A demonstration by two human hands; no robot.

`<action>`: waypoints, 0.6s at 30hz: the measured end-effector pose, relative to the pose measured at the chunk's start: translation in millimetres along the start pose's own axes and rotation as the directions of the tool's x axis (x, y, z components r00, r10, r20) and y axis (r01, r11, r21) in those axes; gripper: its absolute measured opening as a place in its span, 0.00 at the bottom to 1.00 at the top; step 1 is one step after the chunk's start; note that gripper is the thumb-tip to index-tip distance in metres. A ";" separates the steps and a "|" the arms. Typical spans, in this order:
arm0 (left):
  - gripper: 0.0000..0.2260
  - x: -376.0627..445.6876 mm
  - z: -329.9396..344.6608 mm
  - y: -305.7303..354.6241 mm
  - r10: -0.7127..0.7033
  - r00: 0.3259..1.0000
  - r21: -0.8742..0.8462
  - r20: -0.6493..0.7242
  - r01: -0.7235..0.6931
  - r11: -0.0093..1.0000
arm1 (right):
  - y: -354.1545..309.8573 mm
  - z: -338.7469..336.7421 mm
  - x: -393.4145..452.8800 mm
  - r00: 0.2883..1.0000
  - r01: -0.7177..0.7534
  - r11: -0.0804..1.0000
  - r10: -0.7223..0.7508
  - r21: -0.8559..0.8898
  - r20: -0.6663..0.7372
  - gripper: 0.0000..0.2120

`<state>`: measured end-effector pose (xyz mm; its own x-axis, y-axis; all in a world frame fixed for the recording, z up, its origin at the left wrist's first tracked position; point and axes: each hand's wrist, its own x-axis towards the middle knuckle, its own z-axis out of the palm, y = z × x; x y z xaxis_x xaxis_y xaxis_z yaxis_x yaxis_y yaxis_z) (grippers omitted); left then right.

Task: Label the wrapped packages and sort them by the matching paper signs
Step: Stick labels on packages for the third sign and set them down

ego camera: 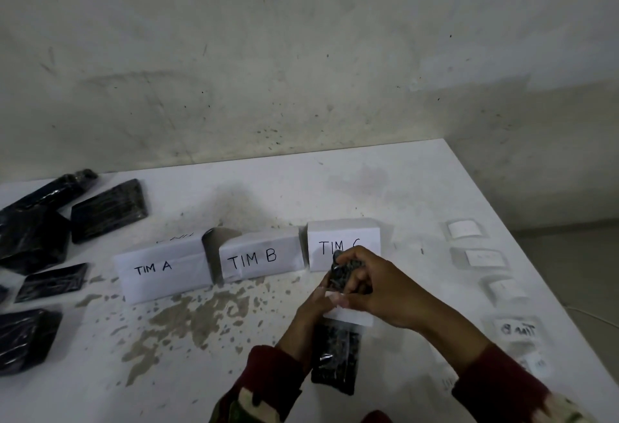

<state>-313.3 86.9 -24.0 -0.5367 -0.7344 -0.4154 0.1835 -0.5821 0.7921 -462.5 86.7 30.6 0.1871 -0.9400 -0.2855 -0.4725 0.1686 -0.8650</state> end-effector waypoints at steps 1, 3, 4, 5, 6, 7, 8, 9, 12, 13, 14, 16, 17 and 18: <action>0.20 0.9 -0.1 -1.3 0.021 1.000 0.019 -0.007 -0.021 1.000 | -1.3 0.2 0.1 1.000 0.009 0.999 -0.009 -0.037 -0.005 0.22; 0.20 2.3 -0.4 -2.0 0.040 0.999 0.015 -0.025 -0.040 0.999 | -3.7 1.8 -0.2 0.999 0.029 0.996 -0.031 -0.088 -0.016 0.23; 0.21 2.7 0.0 -1.7 0.048 0.998 0.014 -0.031 -0.048 0.999 | -4.4 3.2 -0.3 0.999 0.040 0.994 -0.043 -0.105 -0.020 0.24; 0.23 3.1 0.6 -1.6 0.054 0.998 0.017 -0.031 -0.054 0.998 | -4.5 4.6 -0.2 0.998 0.050 0.992 -0.054 -0.120 -0.024 0.26; 0.24 2.8 1.7 -0.8 0.056 0.998 0.021 -0.031 -0.055 0.998 | -4.2 6.0 0.0 0.998 0.058 0.990 -0.062 -0.132 -0.029 0.27; 0.24 2.3 2.8 0.1 0.059 0.998 0.023 -0.032 -0.058 0.998 | -3.8 6.9 0.0 0.997 0.063 0.988 -0.069 -0.139 -0.036 0.27; 0.24 1.8 3.6 1.2 0.067 0.997 0.025 -0.038 -0.066 0.998 | -3.2 7.4 0.0 0.996 0.068 0.988 -0.074 -0.138 -0.043 0.27; 0.24 1.9 4.0 1.5 0.076 0.996 0.030 -0.045 -0.075 0.997 | -2.2 7.7 -0.1 0.996 0.072 0.989 -0.079 -0.130 -0.051 0.26; 0.19 1.6 4.0 0.2 0.090 0.995 0.048 -0.049 -0.088 0.995 | 2.1 8.1 -0.6 0.995 0.067 0.993 -0.073 -0.093 -0.070 0.27; 0.18 1.9 3.5 -1.1 0.084 0.995 0.043 -0.059 -0.082 0.996 | 3.4 8.2 -0.8 0.995 0.064 0.994 -0.070 -0.087 -0.074 0.28; 0.18 2.0 3.5 -1.7 0.080 0.994 0.043 -0.069 -0.077 0.996 | 4.6 8.6 -0.9 0.995 0.064 0.995 -0.070 -0.082 -0.077 0.29; 0.17 2.2 3.5 -3.1 0.079 0.993 0.057 -0.083 -0.074 0.996 | 6.4 9.7 -1.3 0.992 0.075 0.995 -0.081 -0.069 -0.093 0.30; 0.16 2.6 3.1 -3.7 0.081 0.992 0.071 -0.093 -0.074 0.995 | 7.4 10.2 -1.8 0.990 0.081 0.995 -0.087 -0.058 -0.112 0.30; 0.16 2.7 2.7 -3.7 0.085 0.991 0.084 -0.100 -0.077 0.993 | 8.3 10.7 -2.3 0.986 0.082 0.996 -0.088 -0.044 -0.141 0.30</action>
<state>-317.7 88.0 -26.8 -0.4336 -0.8127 -0.3892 0.1539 -0.4924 0.8566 -457.6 93.4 19.7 0.1043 -0.9836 -0.1474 -0.4929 0.0776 -0.8666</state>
